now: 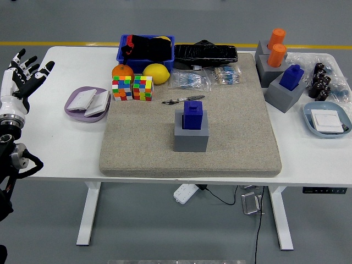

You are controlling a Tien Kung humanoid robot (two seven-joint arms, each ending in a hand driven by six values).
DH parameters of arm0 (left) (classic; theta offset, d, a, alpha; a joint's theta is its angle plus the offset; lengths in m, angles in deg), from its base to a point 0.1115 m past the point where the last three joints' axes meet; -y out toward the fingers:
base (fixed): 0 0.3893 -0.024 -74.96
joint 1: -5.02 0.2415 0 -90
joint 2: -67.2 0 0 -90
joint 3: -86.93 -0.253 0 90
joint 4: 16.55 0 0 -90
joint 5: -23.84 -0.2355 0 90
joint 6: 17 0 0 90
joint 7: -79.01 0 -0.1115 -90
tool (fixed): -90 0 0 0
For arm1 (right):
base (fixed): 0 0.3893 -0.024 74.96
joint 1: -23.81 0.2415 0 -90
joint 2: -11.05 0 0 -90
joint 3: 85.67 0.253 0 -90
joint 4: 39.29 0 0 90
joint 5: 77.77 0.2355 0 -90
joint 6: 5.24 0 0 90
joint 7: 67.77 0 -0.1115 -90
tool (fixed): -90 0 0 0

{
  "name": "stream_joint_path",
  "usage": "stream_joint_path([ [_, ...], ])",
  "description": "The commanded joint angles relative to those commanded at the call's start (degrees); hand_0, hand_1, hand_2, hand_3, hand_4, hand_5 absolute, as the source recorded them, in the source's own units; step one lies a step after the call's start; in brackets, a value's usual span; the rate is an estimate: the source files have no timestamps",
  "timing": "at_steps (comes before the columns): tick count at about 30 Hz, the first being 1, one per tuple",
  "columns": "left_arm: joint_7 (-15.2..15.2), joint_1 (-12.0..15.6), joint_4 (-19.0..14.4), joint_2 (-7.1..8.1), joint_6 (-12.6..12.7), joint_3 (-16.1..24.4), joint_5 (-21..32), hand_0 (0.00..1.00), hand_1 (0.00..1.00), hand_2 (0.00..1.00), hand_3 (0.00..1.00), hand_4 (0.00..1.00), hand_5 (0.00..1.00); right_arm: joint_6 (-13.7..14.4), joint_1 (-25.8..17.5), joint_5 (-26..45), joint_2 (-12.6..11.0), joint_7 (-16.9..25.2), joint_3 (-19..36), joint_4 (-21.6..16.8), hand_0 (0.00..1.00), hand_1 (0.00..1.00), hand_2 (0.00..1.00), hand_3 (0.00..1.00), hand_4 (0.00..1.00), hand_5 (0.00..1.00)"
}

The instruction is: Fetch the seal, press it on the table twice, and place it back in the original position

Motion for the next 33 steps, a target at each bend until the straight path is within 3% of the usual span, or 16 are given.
stream_joint_path([
  [11,0.0,3.6,-1.7,-0.71,0.0,3.5,-1.0,0.809,0.835,0.812,0.928,0.939,0.237,0.0,1.0,-1.0,0.5,0.0,2.5,2.2,0.885,0.747,0.748,0.749,0.829,0.519],
  [15,0.2,3.9,-1.7,-0.87,0.4,3.7,-1.8,0.809,0.835,0.812,0.928,0.939,0.237,-0.1,1.2,-2.3,0.8,-0.1,4.2,3.2,0.885,0.747,0.748,0.749,0.829,0.519],
  [16,0.3,4.0,-1.8,-0.91,0.5,3.9,-2.0,0.808,0.836,0.797,0.921,0.931,0.160,-0.1,1.4,-2.7,0.9,-0.1,4.7,3.5,0.885,0.747,0.748,0.747,0.829,0.519],
  [21,0.3,4.1,-2.4,-0.98,0.6,4.4,-2.4,0.808,0.836,0.797,0.921,0.931,0.160,-0.2,1.8,-3.3,1.0,-0.1,5.7,3.6,0.885,0.747,0.748,0.747,0.829,0.519],
  [22,0.3,4.1,-2.5,-1.00,0.6,4.5,-2.4,0.813,0.827,0.788,0.911,0.923,0.117,-0.2,1.9,-3.3,1.0,-0.1,5.6,3.6,0.885,0.747,0.749,0.748,0.830,0.518],
  [33,0.6,5.2,-3.2,-1.66,0.3,5.9,-3.0,0.813,0.806,0.765,0.887,0.921,0.119,-0.2,1.8,-3.3,0.9,-0.1,5.4,3.9,0.885,0.748,0.750,0.748,0.830,0.518],
])
